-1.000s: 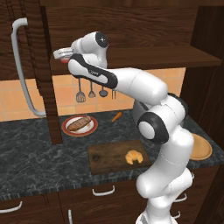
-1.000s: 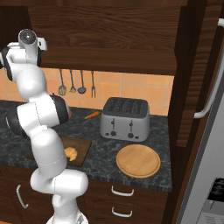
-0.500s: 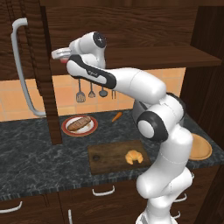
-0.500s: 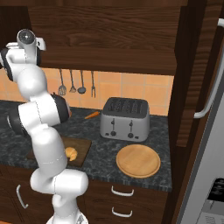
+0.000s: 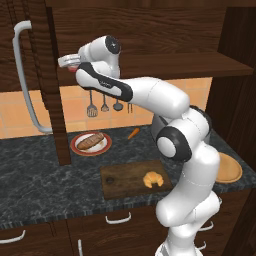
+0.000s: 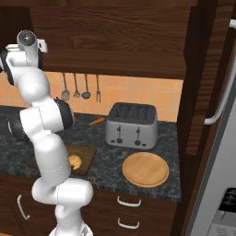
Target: From the different types of pastries on the counter, select a croissant and place it on the cutting board. Then retrieve a jar of jam from the cabinet and place it alongside the croissant on the cutting board.
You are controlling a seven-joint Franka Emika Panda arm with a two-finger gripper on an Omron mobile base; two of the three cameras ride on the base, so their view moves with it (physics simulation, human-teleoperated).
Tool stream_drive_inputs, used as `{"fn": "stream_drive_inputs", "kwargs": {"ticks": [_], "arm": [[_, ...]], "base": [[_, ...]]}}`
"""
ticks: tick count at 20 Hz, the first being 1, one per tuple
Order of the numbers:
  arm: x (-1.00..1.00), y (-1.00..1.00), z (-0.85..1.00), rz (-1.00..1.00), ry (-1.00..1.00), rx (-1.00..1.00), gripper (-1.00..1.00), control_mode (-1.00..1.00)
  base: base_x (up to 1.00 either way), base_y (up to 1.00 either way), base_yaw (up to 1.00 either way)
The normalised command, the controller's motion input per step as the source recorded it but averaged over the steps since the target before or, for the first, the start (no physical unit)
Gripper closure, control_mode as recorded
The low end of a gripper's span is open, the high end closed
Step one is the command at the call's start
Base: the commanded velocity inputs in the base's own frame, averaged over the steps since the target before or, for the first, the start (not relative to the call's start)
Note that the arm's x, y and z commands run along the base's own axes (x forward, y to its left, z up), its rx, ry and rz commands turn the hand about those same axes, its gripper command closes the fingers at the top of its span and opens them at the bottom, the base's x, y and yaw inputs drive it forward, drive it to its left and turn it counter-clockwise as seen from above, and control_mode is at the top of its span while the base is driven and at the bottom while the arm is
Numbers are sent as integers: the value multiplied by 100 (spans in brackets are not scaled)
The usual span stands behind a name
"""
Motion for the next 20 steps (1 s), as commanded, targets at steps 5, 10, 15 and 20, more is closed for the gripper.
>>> {"fn": "stream_drive_inputs", "kwargs": {"ticks": [5,10,15,20], "arm": [[-3,0,0,1,0,0,100,-100],[-31,0,0,1,-2,0,100,-100],[-27,-21,0,0,-8,0,100,-100],[-41,-44,12,0,-14,0,100,-100]], "base": [[0,0,0],[0,0,0],[0,0,0],[0,0,0]]}}
